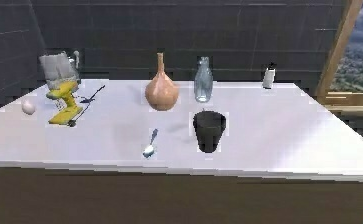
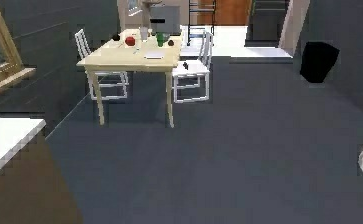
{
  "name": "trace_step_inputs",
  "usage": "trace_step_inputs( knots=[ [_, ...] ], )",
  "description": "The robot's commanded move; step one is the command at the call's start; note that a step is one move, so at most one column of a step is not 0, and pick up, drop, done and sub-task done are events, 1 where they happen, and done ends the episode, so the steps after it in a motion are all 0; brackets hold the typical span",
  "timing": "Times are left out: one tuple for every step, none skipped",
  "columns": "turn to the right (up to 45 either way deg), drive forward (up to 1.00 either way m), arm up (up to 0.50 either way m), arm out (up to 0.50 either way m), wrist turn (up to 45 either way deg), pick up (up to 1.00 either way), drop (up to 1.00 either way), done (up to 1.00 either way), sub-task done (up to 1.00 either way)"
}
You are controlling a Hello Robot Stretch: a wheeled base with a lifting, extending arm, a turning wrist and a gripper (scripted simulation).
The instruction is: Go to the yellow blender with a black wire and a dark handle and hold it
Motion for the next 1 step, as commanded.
trace_step_inputs(
  knots=[
    [3.0,0.00,0.00,0.00,0.0,0.00,0.00,0.00,0.00]
  ],
)
